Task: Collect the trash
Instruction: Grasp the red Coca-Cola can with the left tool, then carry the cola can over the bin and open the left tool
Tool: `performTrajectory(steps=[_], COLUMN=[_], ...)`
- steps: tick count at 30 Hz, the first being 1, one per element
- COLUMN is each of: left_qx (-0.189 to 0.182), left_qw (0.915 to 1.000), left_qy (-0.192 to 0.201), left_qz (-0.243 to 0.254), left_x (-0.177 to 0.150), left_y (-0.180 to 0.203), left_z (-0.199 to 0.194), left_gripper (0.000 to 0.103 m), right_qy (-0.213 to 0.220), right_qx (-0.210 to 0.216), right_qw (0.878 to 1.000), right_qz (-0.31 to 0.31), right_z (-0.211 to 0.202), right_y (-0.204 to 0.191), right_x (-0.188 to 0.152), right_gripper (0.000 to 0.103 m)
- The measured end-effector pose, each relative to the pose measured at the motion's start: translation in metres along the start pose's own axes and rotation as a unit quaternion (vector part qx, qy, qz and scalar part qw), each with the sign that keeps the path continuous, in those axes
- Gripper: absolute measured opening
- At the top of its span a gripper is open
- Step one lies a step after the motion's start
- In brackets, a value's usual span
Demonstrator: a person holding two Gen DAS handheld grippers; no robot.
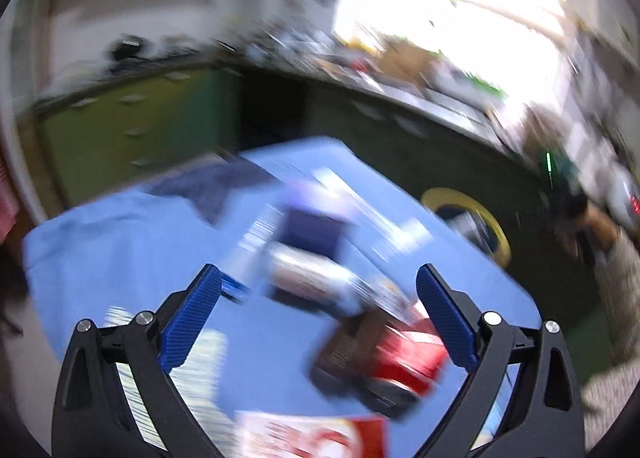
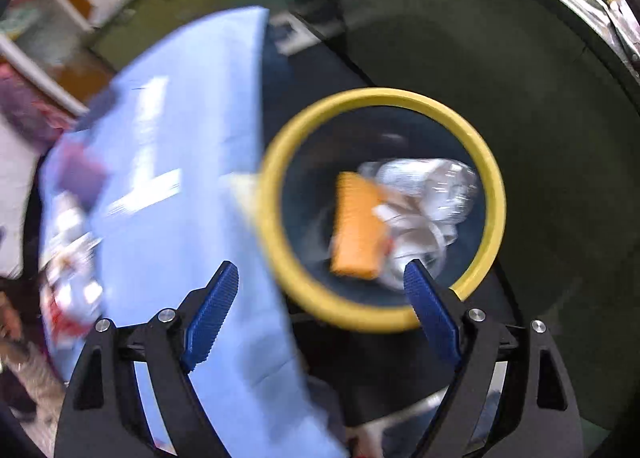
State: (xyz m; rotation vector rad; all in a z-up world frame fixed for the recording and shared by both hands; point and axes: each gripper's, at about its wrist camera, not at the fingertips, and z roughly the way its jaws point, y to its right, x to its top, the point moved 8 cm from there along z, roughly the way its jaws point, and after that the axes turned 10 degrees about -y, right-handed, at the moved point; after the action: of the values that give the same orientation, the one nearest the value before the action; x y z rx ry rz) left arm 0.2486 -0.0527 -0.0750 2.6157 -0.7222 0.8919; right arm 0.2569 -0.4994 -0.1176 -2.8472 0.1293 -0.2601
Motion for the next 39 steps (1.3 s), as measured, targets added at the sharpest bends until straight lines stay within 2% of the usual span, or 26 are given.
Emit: performTrajectory(steps=[4,7,11,17,24,33,38,39], left_qx=[-0.027,-0.056,-0.074,-0.106,-0.081,-0.059,-0.053,-0.047], left_qw=[0.9936,0.9844,0.9684,0.9456,0.9360,0.9061,0.8996,0.8990], left_qy=[-0.080,-0.128,-0.177,-0.241,-0.270,-0.340,-0.350,-0.351], left_qz=[0.075,0.107,0.160,0.191,0.211,0.245,0.256,0.257], left_x=[-0.013,-0.021,-0.026,-0.036,-0.033,-0.056,-0.062,-0.064], left_y=[0.055,0.082,0.100,0.114,0.119,0.109,0.110,0.110], left_z=[0.030,0.049,0.070,0.088,0.112,0.129,0.130,0.130], left_gripper=[0.093,0.094,0.093,0.093,0.093,0.093,0.093,0.088], right_qy=[0.013,0.016,0.024,0.038,0.034,0.023,0.018,0.018], right_qx=[0.051,0.089,0.112,0.124,0.139,0.142,0.142,0.142], right_qw=[0.998,0.995,0.993,0.991,0.989,0.989,0.989,0.989], right_qz=[-0.025,-0.030,-0.031,-0.032,-0.038,-0.034,-0.037,-0.037], right_z=[-0.006,-0.003,0.009,0.012,0.021,0.033,0.037,0.037], right_y=[-0.042,-0.046,-0.053,-0.055,-0.063,-0.064,-0.068,-0.068], right_x=[-0.044,-0.078,-0.097,-0.112,-0.113,-0.113,-0.115,-0.115], right_gripper=[0.084,0.084,0.084,0.084,0.084,0.084,0.084,0.084])
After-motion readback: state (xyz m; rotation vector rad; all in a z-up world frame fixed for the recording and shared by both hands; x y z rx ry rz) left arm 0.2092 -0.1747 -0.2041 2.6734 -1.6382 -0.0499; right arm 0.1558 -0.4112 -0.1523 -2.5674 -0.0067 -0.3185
